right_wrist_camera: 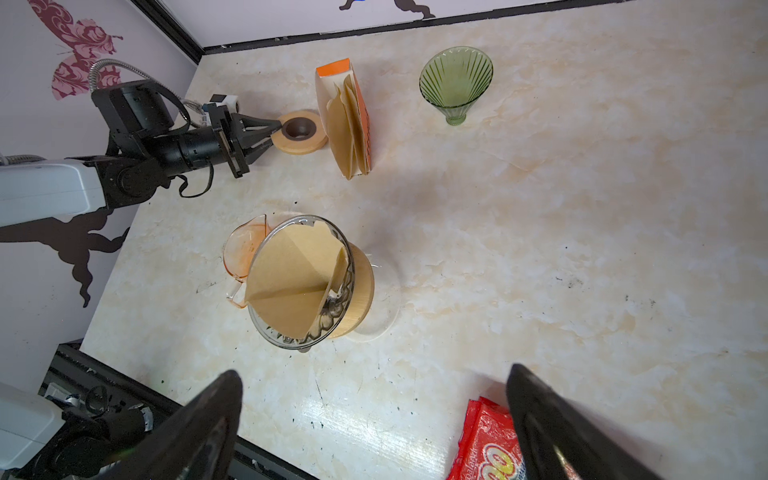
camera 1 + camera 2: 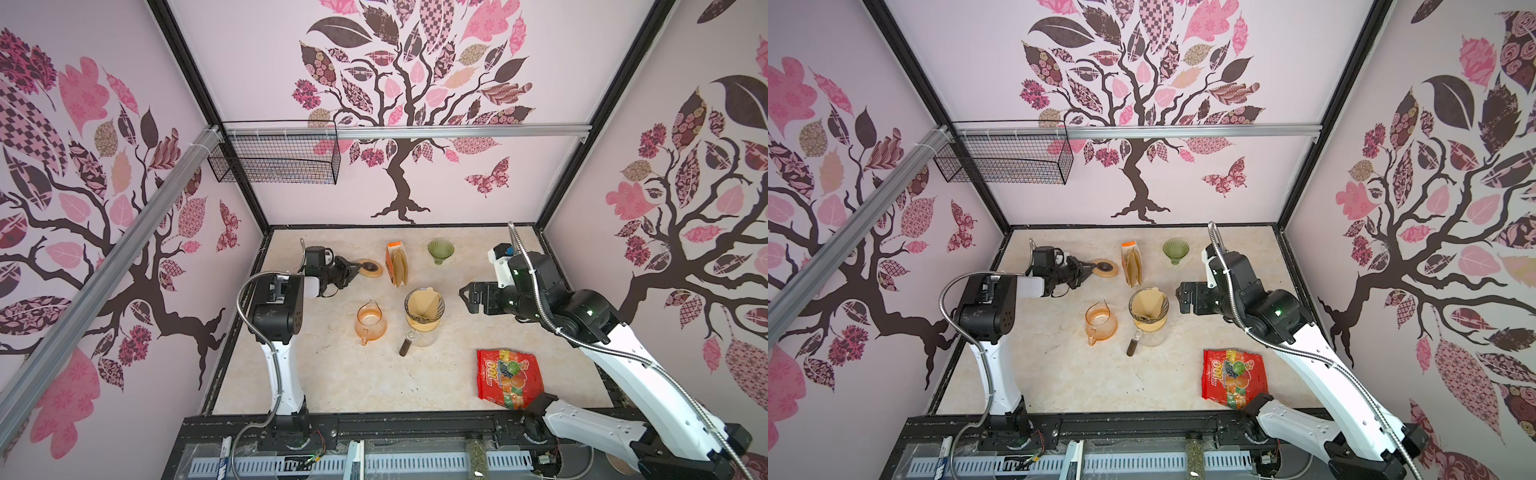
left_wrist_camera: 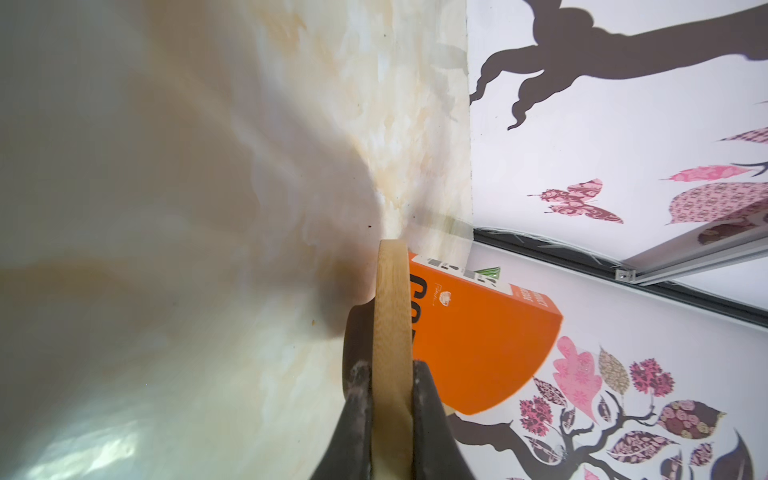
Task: Place the coffee filter in the dripper
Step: 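Lift the wooden ring and carry it over the orange pitcher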
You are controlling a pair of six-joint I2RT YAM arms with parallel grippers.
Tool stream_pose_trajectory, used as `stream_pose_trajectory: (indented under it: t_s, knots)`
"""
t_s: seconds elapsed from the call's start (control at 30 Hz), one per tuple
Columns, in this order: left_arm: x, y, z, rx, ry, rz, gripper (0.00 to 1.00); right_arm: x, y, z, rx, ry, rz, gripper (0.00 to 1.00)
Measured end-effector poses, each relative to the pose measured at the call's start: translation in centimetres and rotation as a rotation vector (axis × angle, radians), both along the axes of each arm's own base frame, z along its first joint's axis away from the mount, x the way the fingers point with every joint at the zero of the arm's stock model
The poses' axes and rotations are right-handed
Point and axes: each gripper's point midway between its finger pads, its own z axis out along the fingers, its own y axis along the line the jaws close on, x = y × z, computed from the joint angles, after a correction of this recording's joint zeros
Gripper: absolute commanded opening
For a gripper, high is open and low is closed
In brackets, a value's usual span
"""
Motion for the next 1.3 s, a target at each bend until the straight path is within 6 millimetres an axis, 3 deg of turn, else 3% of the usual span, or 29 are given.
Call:
stream_pose_trajectory:
  t_s: [0.13, 0.33, 0.53, 0.77, 1.0, 1.3]
  knots:
    - [-0.7, 1.3, 2.5, -0.044, -0.018, 0.039, 0.05, 0.0, 0.1, -0.1, 0.006, 0.004, 0.003, 1.00]
    - [-2.7, 2.5, 8.2, -0.105, -0.114, 0.059, 0.06, 0.1, 0.5, 0.2, 0.028, -0.005, 0.007, 1.00]
    - [-6.9, 3.0, 13.2, -0.132, -0.208, 0.042, 0.05, 0.6, 0.9, 0.6, 0.066, -0.021, -0.001, 1.00]
    - [-12.6, 2.1, 17.6, -0.113, -0.303, -0.012, 0.05, 0.7, 1.1, -0.8, 0.127, -0.008, -0.043, 1.00]
    - [-17.6, 1.0, 16.9, -0.100, -0.289, -0.053, 0.06, 0.5, 1.0, 1.0, 0.274, -0.081, -0.085, 1.00]
    - [-21.6, -1.2, 12.5, -0.074, -0.174, -0.113, 0.05, 0.7, 1.8, 2.0, 0.390, -0.110, -0.084, 1.00]
